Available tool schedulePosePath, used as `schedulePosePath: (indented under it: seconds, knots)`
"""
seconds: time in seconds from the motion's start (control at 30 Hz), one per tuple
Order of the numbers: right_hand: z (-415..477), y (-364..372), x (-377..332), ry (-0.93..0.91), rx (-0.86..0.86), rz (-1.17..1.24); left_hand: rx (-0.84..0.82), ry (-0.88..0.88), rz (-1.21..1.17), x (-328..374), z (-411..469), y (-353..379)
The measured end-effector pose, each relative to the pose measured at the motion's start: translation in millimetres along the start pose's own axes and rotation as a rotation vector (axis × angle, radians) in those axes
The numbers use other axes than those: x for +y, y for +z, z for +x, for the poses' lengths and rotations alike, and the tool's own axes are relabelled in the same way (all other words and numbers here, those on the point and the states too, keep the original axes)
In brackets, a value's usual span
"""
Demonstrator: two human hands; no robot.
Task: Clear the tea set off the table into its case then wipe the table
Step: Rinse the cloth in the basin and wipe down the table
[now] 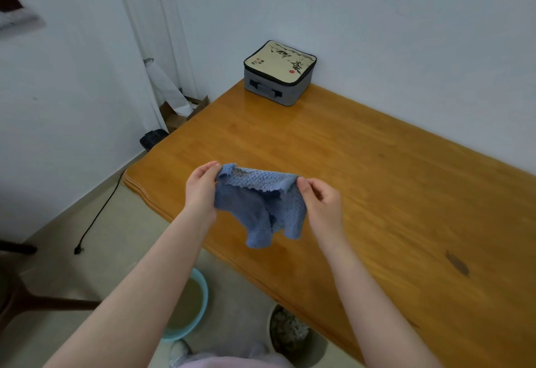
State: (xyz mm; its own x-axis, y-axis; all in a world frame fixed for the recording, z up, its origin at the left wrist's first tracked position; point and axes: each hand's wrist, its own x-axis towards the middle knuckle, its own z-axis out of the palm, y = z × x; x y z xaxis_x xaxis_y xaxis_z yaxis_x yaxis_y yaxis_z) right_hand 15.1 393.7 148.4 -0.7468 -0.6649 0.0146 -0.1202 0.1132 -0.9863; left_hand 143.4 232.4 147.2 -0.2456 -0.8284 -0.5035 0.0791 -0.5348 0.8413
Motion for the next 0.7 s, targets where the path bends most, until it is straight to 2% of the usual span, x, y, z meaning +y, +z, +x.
schedulePosePath:
  seconds: [0.23,0.37,0.43,0.53,0.7]
  knots:
    - [28,-9,-39,0.368,-0.085,0.401,-0.085,-0.113,0.252,-40,15,-2]
    - [38,-15,-49,0.585,-0.246,0.612,-0.265,-0.184,0.625,-52,7,8]
    - [39,-16,-46,0.604,-0.331,0.665,-0.366,-0.142,0.719,-54,1,15]
    - [39,-17,-42,0.582,-0.451,0.708,-0.516,-0.102,0.582,-51,-2,22]
    - [40,-18,-38,0.529,-0.600,0.699,-0.708,-0.217,0.301,-46,5,33]
